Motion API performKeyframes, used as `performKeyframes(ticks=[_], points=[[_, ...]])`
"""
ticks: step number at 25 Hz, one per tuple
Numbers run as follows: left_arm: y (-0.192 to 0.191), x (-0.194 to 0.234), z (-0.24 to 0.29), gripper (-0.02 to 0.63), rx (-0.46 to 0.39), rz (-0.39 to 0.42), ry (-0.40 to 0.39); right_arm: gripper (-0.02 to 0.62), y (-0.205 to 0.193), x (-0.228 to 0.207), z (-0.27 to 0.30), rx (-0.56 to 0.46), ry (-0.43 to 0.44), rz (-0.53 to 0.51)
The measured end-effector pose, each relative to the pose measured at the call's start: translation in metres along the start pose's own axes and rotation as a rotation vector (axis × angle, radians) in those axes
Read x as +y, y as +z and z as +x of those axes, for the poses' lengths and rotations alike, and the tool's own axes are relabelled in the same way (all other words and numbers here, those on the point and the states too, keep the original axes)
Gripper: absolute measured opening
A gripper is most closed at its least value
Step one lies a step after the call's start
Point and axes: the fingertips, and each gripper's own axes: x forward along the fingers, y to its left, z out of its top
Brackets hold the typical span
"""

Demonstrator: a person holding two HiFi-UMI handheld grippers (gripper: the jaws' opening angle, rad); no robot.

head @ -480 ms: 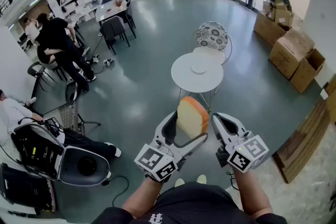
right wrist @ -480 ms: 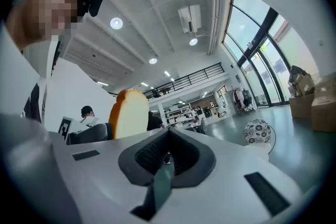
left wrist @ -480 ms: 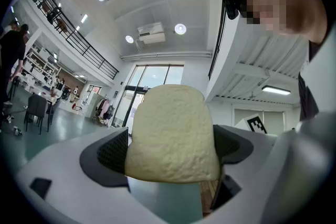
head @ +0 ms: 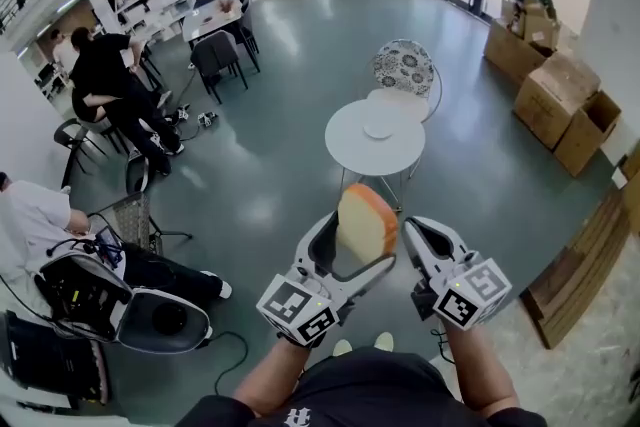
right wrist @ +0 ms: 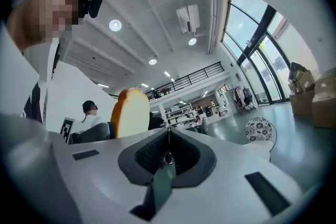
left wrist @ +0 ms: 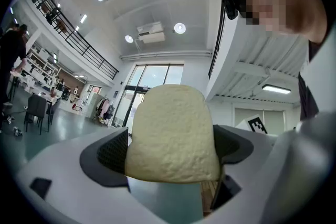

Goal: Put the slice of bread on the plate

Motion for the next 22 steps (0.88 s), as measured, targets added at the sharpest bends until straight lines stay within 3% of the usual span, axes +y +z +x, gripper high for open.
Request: performKeyframes(ticks=[22], points=[[-0.020, -0.002, 0.065, 0.506, 0.020, 0.006, 0.038, 0.008, 0.010, -0.068, -0.030, -0.012, 0.007, 0.030]])
